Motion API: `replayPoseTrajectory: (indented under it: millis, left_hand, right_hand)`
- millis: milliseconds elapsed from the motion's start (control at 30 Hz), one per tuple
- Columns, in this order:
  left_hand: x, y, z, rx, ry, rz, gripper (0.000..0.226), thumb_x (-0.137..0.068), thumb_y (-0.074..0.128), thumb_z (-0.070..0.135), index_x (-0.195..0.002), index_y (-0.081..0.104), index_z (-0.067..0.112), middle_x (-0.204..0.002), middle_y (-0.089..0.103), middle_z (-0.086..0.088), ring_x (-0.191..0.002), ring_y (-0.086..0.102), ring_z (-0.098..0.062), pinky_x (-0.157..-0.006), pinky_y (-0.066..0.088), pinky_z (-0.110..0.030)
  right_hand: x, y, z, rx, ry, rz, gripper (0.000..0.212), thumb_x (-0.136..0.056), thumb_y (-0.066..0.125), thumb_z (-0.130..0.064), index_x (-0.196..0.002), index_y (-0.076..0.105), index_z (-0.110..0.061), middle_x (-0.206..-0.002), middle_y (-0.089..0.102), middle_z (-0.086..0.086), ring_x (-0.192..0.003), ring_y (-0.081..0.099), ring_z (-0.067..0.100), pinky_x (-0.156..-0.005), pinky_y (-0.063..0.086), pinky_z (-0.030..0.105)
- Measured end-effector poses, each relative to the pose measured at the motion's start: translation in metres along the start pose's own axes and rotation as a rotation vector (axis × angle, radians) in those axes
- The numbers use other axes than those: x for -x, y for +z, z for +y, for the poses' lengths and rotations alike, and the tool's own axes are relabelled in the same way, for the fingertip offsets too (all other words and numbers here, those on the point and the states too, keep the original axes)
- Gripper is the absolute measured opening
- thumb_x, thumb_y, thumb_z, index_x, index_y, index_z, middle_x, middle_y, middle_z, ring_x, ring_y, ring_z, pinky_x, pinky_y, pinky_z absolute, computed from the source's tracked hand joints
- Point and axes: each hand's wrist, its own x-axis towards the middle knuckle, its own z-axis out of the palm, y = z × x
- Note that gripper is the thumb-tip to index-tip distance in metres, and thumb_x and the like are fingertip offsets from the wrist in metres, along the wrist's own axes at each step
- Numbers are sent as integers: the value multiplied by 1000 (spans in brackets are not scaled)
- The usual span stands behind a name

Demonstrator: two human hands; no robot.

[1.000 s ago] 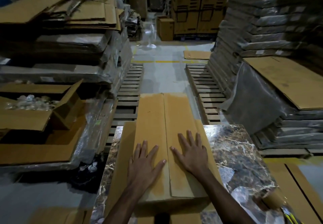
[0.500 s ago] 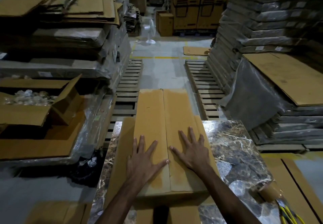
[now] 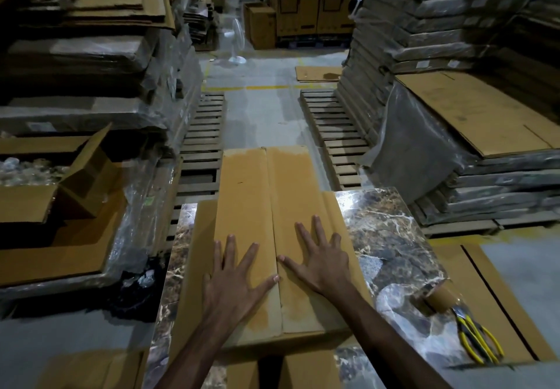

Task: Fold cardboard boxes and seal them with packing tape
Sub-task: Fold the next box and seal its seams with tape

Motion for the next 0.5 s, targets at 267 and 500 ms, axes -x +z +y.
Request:
replayPoseTrajectory:
  millis: [267,500]
  left_hand:
    - [10,-2,-1,-23,26,-35,97,-77,19,101,-158,-8,57,-167,-34,5,-154,-32,-27,-123,9,-68]
    - [3,2,16,-10,72,83,92,-85,20,94,-163,17,45,-175,1,-3,-160,-4,-30,-124,-2,-66]
  right_hand:
    - [16,3,1,-56,36,-14,98,-81,19,-96,-161,-7,-46,-170,-23,-7,-146,24,44,-99,51,52]
    - [13,0,13,-244,27,18,88,-89,39,-84,-162,11,-42,-173,-5,-8,-144,30,36,-104,48,52]
